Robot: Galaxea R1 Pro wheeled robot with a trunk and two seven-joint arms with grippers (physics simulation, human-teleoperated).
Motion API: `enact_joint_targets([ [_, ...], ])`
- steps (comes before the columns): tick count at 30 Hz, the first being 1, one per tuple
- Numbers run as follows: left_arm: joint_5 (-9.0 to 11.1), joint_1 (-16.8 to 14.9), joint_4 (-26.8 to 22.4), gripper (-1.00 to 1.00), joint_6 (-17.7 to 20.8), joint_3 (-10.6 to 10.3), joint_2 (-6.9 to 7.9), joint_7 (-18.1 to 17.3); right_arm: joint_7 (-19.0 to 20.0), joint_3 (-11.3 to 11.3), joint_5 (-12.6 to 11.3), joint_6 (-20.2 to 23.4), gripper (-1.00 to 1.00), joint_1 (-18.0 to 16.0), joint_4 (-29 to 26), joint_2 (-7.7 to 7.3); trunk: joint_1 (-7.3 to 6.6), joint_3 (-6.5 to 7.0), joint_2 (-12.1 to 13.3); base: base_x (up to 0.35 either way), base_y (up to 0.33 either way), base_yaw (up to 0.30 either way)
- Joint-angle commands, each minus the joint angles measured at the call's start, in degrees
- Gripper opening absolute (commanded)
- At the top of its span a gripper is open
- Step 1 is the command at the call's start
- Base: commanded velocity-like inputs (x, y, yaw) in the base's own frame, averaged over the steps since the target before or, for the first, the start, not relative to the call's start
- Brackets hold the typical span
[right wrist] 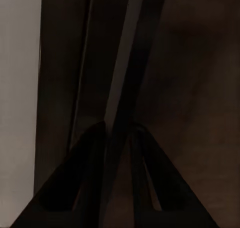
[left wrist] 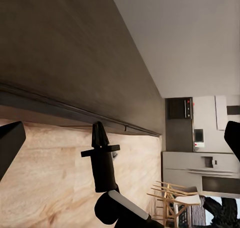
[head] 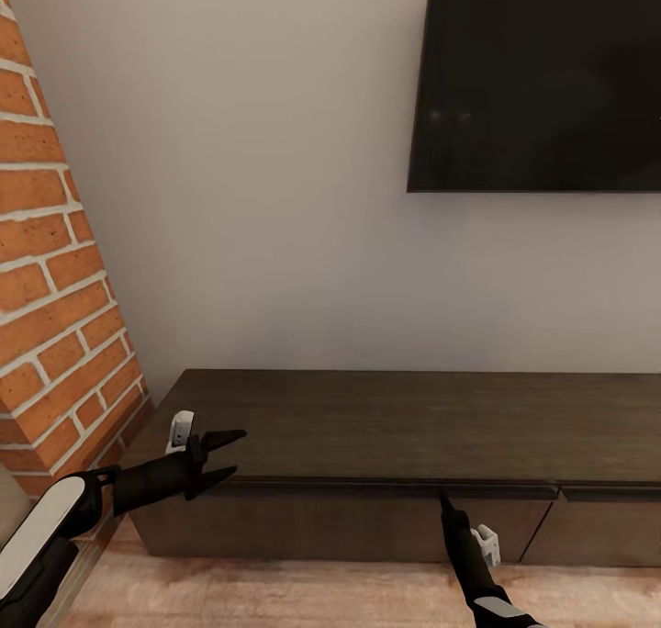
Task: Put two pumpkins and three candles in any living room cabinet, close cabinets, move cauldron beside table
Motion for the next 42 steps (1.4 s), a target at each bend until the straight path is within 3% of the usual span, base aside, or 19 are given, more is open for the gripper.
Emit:
enact_joint_targets([
  [1, 0.6, 0.0, 0.0, 1.0, 0.1, 0.0, 0.04, 0.6, 0.9, 0.7, -0.5, -0.5, -1.0, -0.1, 0.1, 0.05, -0.02, -0.04, 0.0, 0.0, 0.0, 0.0],
  [28, 0.6, 0.0, 0.0, 1.0, 0.1, -0.1, 0.04, 0.6, 0.9, 0.7, -0.4, -0.5, -1.0, -0.1, 0.1, 0.11, -0.02, -0.04, 0.0, -0.002, 0.0, 0.0],
  [42, 0.6, 0.0, 0.0, 1.0, 0.1, -0.1, 0.04, 0.6, 0.9, 0.8, -0.4, -0.5, -1.0, -0.1, 0.1, 0.14, -0.02, -0.04, 0.0, -0.213, 0.0, 0.0],
])
